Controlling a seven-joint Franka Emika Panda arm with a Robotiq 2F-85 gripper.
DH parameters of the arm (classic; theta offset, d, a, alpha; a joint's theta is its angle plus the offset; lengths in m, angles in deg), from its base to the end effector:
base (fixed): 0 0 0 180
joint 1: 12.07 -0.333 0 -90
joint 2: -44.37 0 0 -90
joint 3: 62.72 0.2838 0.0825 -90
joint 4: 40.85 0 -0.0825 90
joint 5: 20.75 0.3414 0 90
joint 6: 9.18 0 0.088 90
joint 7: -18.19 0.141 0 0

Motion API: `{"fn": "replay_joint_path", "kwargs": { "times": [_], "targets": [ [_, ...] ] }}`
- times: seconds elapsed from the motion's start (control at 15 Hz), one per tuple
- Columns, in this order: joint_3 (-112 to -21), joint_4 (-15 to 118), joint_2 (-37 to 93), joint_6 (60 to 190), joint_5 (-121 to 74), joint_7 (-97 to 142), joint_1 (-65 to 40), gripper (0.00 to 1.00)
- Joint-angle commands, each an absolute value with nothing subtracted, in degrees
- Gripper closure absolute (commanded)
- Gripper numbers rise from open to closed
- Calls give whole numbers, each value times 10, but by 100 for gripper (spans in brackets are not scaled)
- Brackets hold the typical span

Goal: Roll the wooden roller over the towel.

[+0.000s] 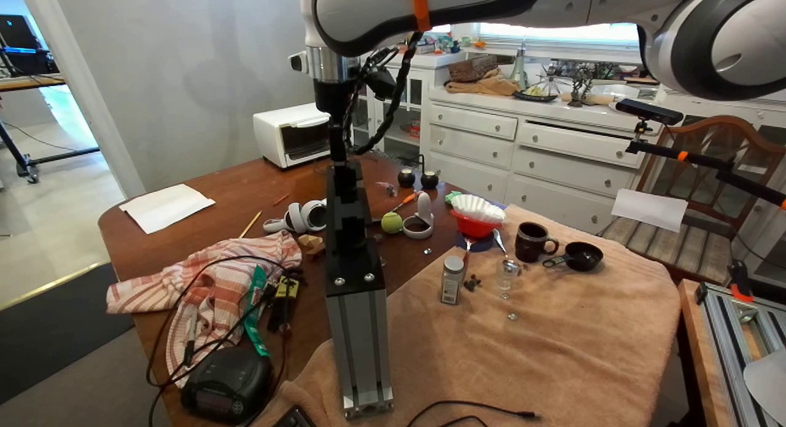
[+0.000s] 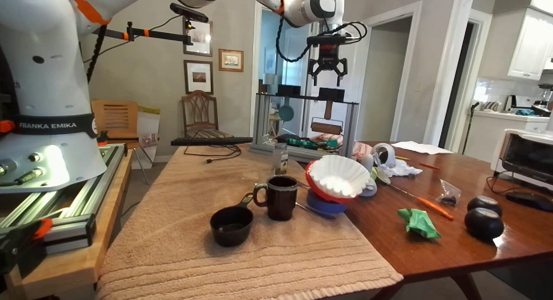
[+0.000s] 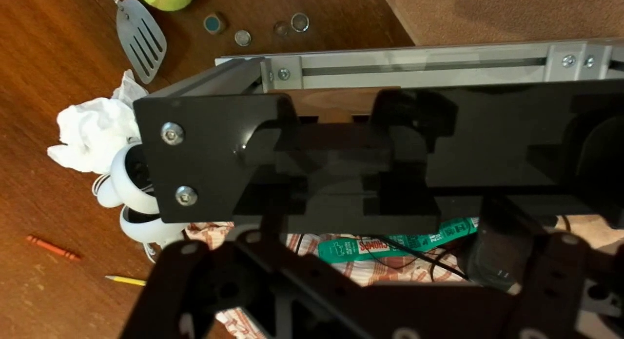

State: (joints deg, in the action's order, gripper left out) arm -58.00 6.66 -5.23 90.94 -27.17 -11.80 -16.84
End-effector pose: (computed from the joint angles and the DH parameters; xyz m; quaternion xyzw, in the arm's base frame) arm 0.7094 0.0820 0.3586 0.9429 0.3310 0.0222 0.0289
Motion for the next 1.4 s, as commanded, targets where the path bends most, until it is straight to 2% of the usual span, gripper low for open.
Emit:
{"fn": "replay_joint_path", "kwargs": {
  "times": [0.0, 0.87, 1.33],
  "targets": [
    [-586, 3, -91, 880, -282, -138, -172, 0],
    [-603, -43, -123, 867, -278, -125, -173, 0],
    [-575, -54, -112, 819, -245, -188, -156, 0]
  ]
}}
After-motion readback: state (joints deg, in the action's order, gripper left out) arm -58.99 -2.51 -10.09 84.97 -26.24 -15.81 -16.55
